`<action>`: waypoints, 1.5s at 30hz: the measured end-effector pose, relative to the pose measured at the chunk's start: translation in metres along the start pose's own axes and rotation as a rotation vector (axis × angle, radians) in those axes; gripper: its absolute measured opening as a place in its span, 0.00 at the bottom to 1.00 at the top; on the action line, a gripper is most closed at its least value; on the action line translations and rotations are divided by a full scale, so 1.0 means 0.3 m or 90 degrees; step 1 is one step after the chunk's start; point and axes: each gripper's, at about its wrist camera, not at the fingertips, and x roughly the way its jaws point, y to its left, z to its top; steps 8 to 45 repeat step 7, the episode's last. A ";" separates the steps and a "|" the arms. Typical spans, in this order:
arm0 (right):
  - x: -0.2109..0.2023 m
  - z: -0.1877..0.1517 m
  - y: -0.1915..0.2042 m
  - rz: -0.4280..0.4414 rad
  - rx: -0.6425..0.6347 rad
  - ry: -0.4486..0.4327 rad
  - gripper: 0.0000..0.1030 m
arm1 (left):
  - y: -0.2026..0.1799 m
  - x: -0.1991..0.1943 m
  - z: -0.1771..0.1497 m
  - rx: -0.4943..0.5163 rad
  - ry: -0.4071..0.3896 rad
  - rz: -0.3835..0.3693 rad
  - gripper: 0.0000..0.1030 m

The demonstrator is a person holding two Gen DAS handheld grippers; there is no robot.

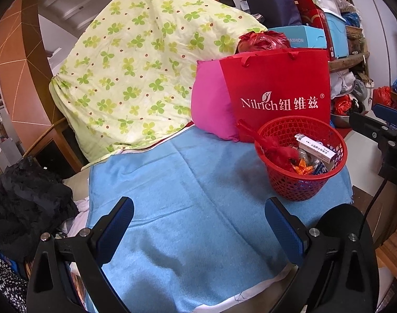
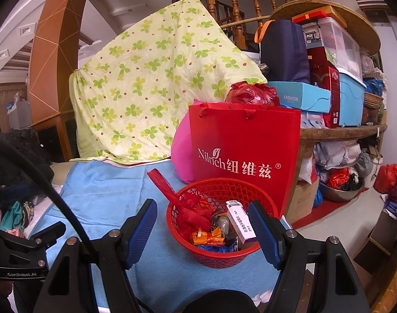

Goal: Collect trash

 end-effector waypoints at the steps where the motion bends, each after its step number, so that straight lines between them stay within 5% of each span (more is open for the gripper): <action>1: 0.005 0.000 0.001 -0.001 -0.001 0.002 0.73 | 0.000 0.004 0.001 0.001 -0.002 -0.003 0.97; 7: 0.044 0.009 0.023 -0.001 -0.006 0.010 0.73 | 0.047 0.071 -0.001 -0.031 0.003 -0.031 0.97; 45: 0.044 0.009 0.023 -0.001 -0.006 0.010 0.73 | 0.047 0.071 -0.001 -0.031 0.003 -0.031 0.97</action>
